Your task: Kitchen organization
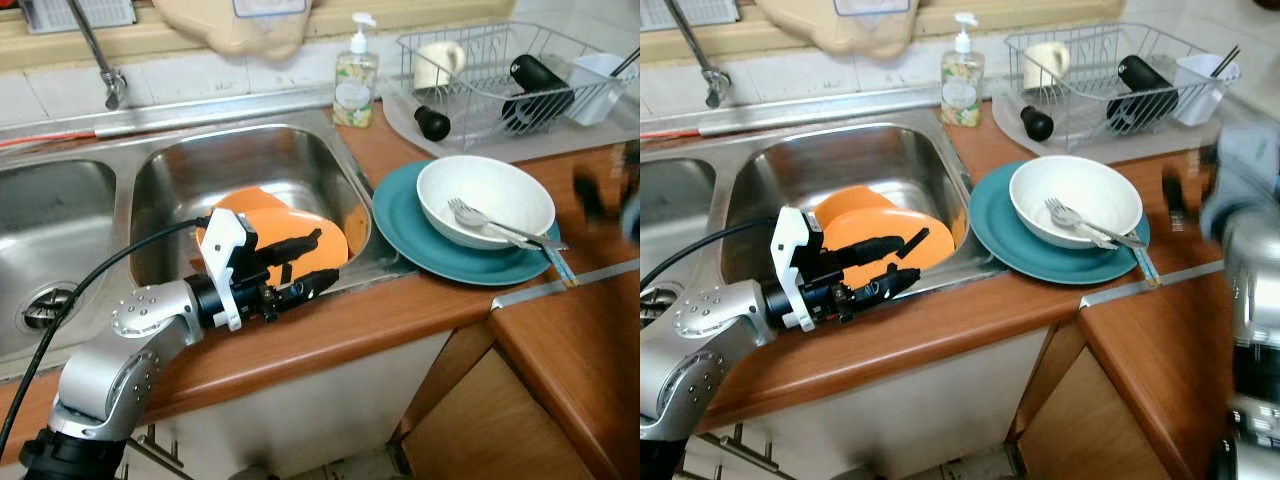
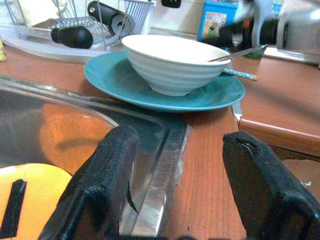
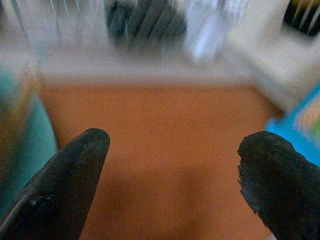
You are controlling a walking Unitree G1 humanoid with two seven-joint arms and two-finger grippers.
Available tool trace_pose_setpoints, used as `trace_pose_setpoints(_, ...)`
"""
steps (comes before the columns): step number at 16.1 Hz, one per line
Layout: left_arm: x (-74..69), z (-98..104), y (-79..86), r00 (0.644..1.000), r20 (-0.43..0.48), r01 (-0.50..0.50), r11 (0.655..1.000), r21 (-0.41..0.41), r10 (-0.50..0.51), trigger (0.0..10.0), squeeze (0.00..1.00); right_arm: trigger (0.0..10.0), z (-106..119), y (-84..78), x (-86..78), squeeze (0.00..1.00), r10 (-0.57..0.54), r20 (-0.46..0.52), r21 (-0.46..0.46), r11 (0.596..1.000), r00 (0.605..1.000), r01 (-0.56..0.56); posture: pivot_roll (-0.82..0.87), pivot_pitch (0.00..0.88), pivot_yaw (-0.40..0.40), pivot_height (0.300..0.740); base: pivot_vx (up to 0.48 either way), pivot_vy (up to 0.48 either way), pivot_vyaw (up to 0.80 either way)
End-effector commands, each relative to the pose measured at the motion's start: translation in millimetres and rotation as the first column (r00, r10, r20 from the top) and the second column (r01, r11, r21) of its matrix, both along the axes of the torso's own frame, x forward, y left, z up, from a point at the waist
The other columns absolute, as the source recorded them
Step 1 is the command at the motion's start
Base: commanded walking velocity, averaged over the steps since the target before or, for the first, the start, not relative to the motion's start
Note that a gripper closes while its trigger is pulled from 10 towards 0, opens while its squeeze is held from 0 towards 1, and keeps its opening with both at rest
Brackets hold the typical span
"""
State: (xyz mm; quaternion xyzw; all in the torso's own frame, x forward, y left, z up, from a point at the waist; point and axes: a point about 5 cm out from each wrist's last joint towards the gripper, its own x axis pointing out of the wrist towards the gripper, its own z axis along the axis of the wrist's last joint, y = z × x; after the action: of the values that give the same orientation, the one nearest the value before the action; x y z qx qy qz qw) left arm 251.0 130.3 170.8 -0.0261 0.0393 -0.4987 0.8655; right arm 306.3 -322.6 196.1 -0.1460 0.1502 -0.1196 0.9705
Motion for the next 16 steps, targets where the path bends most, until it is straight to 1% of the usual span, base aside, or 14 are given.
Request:
trace_pose_setpoints(1,-1.2,1.8,-1.8,1.0,0.002,0.015,1.0,0.001,-0.015,10.0,0.0,10.0,-2.9,-1.2,-0.2,0.0,0.01,-0.018,-0.015,1.0,1.0,-0.011,-0.13,0.0,0.031,0.74,0.0,0.0,0.0)
trace_pose_setpoints(3,-2.1,0.9,-1.5,1.0,-0.005,0.019,1.0,0.001,-0.019,10.0,0.0,10.0,-16.8,-3.1,-4.8,0.0,0.025,-0.071,-0.036,0.999,0.997,-0.027,-0.13,0.0,0.031,0.74,0.0,0.0,0.0)
trace_pose_setpoints(6,-2.3,0.7,-1.7,1.0,-0.006,0.022,1.0,0.003,-0.022,10.0,0.0,10.0,-22.5,4.0,-5.0,0.0,0.076,-0.087,-0.023,0.997,0.993,-0.079,-0.13,0.0,0.031,0.74,0.0,0.0,0.0)
trace_pose_setpoints(7,-2.2,0.7,-1.7,1.0,-0.006,0.021,1.0,0.003,-0.021,10.0,0.0,10.0,-23.0,12.2,-4.1,0.0,0.12,-0.08,-0.004,0.993,0.989,-0.121,-0.13,0.0,0.031,0.74,0.0,0.0,0.0)
trace_pose_setpoints(8,-2.1,0.7,-1.7,1.0,-0.005,0.021,1.0,0.003,-0.021,10.0,0.0,10.0,-23.1,15.5,-3.7,0.0,0.138,-0.076,0.003,0.99,0.988,-0.138,-0.13,0.0,0.031,0.74,0.0,0.0,0.0)
trace_pose_setpoints(9,-1.7,0.9,-1.8,1.0,-0.005,0.02,1.0,0.004,-0.02,10.0,0.0,10.0,-22.6,23.3,-2.7,0.0,0.172,-0.069,0.023,0.985,0.983,-0.171,-0.13,0.0,0.033,0.74,0.0,0.0,0.0)
trace_pose_setpoints(11,-1.3,1.1,-1.7,1.0,-0.005,0.019,1.0,0.006,-0.019,10.0,0.0,10.0,-22.2,32.5,-1.8,0.0,0.21,-0.062,0.054,0.977,0.976,-0.207,-0.13,0.0,0.033,0.74,0.0,0.0,0.0)
trace_pose_setpoints(14,-0.8,1.3,-1.6,1.0,-0.004,0.018,1.0,0.006,-0.018,10.0,0.0,10.0,-24.9,40.2,-2.2,0.0,0.235,-0.069,0.086,0.97,0.969,-0.229,-0.13,0.0,0.033,0.74,0.0,0.0,0.0)
trace_pose_setpoints(16,-0.7,1.4,-1.7,1.0,-0.004,0.019,1.0,0.006,-0.019,10.0,0.0,10.0,-31.1,43.9,-4.3,0.0,0.244,-0.1,0.09,0.968,0.965,-0.235,-0.13,0.0,0.035,0.74,0.0,0.0,0.0)
